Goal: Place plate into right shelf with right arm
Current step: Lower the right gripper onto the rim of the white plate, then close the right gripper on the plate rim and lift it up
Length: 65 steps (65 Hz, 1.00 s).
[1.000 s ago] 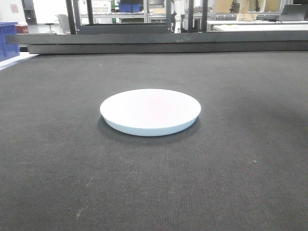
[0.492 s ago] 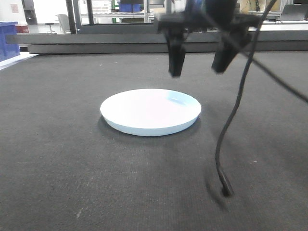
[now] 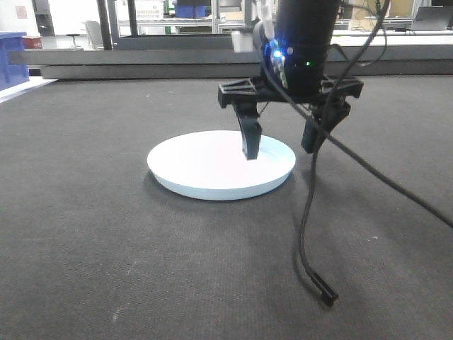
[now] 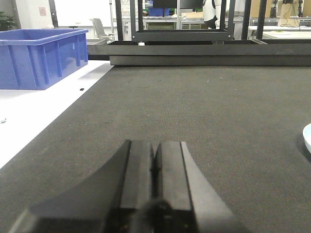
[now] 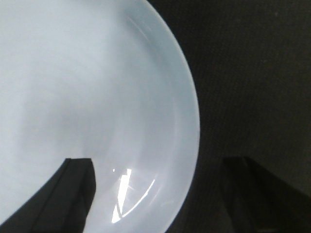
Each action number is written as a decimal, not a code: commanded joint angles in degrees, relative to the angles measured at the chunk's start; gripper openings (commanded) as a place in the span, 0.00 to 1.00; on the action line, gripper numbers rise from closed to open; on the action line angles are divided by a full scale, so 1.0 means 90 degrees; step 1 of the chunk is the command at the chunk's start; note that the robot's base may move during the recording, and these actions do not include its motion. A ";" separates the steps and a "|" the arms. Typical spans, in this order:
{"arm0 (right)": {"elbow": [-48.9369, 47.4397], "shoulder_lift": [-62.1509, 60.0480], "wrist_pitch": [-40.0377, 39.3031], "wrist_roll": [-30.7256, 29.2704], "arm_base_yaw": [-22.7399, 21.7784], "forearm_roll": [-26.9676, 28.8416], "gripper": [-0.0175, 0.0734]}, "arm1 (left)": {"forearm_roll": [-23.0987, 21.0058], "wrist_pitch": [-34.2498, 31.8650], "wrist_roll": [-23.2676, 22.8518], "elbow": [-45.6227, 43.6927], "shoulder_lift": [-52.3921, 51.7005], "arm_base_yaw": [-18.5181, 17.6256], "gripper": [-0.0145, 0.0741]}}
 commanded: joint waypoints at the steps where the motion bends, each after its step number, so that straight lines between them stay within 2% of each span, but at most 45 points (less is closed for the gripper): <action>1: -0.0212 -0.0237 -0.0222 0.0010 -0.0019 -0.0129 0.86 | -0.0014 -0.0552 -0.0016 0.0062 -0.0071 -0.0043 0.11; 8: -0.0212 -0.0149 -0.0231 0.0010 -0.0019 -0.0129 0.75 | -0.0014 -0.0552 -0.0016 0.0062 -0.0071 -0.0043 0.11; 27: -0.0212 -0.0149 -0.0332 0.0010 -0.0019 -0.0135 0.23 | -0.0014 -0.0552 -0.0016 0.0062 -0.0071 -0.0043 0.11; 38: -0.0218 -0.0254 -0.0354 0.0010 -0.0019 -0.0135 0.25 | -0.0014 -0.0552 -0.0016 0.0062 -0.0071 -0.0043 0.11; 49: -0.0198 -0.0971 -0.0529 0.0003 -0.0019 -0.0128 0.25 | -0.0014 -0.0552 -0.0016 0.0062 -0.0071 -0.0043 0.11; 58: 0.0172 -0.1952 -0.1089 -0.0129 -0.0069 -0.0122 0.25 | -0.0014 -0.0552 -0.0016 0.0062 -0.0071 -0.0043 0.11; 65: 0.0924 -0.2947 -0.1771 -0.0271 -0.0207 -0.0122 0.25 | -0.0014 -0.0552 -0.0016 0.0062 -0.0071 -0.0043 0.11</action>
